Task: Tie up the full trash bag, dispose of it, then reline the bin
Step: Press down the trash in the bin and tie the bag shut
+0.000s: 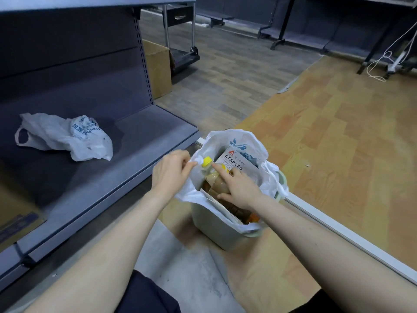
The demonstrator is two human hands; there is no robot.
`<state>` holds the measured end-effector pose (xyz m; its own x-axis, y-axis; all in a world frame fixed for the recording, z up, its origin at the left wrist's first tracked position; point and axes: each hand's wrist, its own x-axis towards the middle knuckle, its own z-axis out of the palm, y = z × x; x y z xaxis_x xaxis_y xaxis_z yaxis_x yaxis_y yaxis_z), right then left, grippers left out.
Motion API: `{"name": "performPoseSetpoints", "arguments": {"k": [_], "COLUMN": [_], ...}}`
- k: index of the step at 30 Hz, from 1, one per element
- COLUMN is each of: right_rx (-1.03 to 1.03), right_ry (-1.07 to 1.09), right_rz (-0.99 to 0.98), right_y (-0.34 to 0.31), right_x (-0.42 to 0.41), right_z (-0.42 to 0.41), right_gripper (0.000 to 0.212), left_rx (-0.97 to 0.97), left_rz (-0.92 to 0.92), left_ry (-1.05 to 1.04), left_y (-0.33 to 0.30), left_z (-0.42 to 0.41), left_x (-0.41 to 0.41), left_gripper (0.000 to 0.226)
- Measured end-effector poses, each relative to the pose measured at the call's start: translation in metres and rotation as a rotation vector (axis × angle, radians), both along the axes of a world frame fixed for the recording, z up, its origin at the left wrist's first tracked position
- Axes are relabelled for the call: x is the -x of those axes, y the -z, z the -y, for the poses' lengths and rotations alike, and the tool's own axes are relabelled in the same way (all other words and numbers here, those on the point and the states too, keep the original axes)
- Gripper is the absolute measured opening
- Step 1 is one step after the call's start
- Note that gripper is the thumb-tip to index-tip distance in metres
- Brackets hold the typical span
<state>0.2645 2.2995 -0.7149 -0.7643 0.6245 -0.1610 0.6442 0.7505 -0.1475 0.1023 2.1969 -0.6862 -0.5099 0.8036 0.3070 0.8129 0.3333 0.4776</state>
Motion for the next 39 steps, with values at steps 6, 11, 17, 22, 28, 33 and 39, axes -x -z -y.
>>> {"name": "performPoseSetpoints", "arguments": {"k": [6,11,17,22,28,33,39], "right_rx": [-0.71,-0.424,-0.055,-0.161,0.07,0.252,0.027], "right_ry": [-0.052,0.509,0.507,0.444,0.349,0.041,0.03], "right_rz": [-0.313,0.121,-0.162,-0.719,-1.263,-1.245,-0.859], "right_y": [-0.045,-0.081,-0.112,-0.139,-0.154,-0.149,-0.099], "right_x": [-0.021,-0.06,-0.09,-0.089,-0.075,-0.054,-0.051], "right_z": [0.021,0.001,-0.012,-0.005,0.012,0.016,0.009], "right_gripper": [0.07,0.069,0.038,0.04,0.024,0.023,0.051], "left_rx": [0.306,0.575,0.52,-0.164,-0.416,-0.444,-0.168], "left_rz": [-0.158,-0.282,0.155,0.466,0.757,0.969,0.596], "left_ry": [-0.198,-0.283,-0.186,0.076,0.342,0.549,0.499], "left_y": [-0.022,-0.036,-0.054,-0.087,-0.086,-0.078,-0.048], "left_z": [0.016,0.019,0.027,0.025,0.004,-0.009,-0.011], "left_x": [0.011,0.01,0.013,-0.009,-0.054,-0.067,-0.063], "left_gripper": [0.046,0.031,0.038,0.04,0.022,0.027,0.04]}}
